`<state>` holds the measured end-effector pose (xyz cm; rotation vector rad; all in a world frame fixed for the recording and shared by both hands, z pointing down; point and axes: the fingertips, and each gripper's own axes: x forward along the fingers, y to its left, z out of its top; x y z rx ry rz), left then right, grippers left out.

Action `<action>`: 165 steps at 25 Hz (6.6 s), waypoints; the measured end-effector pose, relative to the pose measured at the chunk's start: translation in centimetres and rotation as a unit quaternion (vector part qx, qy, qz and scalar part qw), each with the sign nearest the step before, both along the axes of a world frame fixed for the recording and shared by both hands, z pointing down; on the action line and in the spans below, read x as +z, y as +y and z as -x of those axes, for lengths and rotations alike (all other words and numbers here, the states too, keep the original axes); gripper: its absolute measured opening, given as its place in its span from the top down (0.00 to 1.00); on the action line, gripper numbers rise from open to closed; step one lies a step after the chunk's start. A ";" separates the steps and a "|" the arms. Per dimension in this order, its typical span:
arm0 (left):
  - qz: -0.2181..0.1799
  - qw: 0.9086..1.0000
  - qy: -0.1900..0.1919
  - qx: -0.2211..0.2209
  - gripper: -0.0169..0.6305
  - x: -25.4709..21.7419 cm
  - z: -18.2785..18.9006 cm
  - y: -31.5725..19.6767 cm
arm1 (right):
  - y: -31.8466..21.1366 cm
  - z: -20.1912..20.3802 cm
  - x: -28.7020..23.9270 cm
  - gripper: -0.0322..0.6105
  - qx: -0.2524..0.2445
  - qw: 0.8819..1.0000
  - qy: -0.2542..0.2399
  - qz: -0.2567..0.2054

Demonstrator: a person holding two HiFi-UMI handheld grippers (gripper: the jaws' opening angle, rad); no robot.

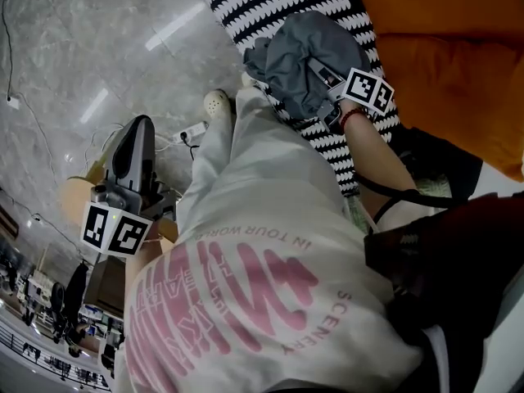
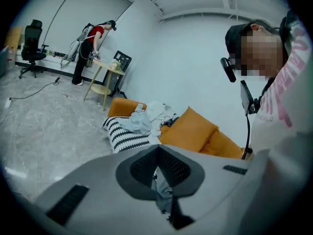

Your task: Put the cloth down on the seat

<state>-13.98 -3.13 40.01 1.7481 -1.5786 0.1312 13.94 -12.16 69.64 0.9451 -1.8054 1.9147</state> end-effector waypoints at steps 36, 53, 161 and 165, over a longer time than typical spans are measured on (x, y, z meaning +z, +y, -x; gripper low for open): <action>0.019 0.999 0.003 -0.040 0.96 0.5 0.2 2.1 | 0.7 0.2 6.2 0.45 -0.267 0.932 0.245 0.026; -0.006 0.998 0.035 -0.049 0.96 2.1 1.3 4.6 | 1.5 -0.5 5.4 0.27 -0.220 0.941 0.254 0.041; -0.190 0.913 0.105 0.344 0.96 -11.0 -6.6 -2.2 | 6.1 1.6 -40.2 0.94 0.252 0.857 -0.278 -0.352; -0.188 0.914 0.105 0.344 0.96 -10.7 -6.8 -2.3 | 6.1 1.3 -39.5 0.94 0.252 0.861 -0.267 -0.352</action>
